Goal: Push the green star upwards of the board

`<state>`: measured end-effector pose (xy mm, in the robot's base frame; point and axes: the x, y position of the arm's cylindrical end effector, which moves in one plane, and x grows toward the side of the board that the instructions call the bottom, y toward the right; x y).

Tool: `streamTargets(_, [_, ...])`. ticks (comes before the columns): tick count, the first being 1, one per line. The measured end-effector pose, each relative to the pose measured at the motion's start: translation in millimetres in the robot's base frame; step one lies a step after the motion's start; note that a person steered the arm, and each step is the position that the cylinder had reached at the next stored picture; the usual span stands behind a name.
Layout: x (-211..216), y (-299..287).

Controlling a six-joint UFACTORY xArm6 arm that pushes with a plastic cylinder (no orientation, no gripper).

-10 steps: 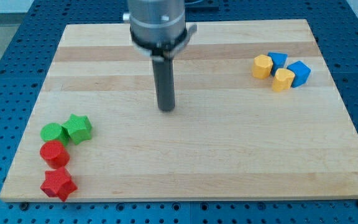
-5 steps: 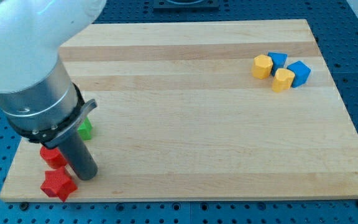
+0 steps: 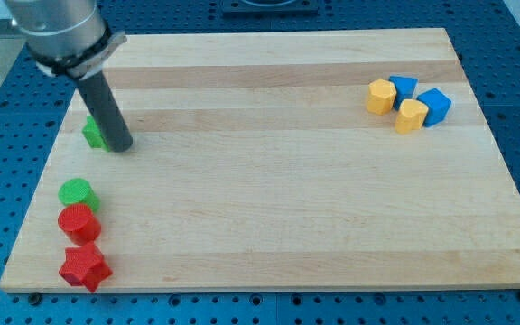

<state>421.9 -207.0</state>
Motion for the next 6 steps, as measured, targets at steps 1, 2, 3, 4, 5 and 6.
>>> streamTargets(1, [0.0,0.0])
streamTargets(2, [-22.7,-1.7])
streamTargets(3, [9.7,-1.0])
streamTargets(4, [34.6,-11.4])
streamTargets(5, [0.6,-50.1])
streamTargets(6, [-22.1,-63.0])
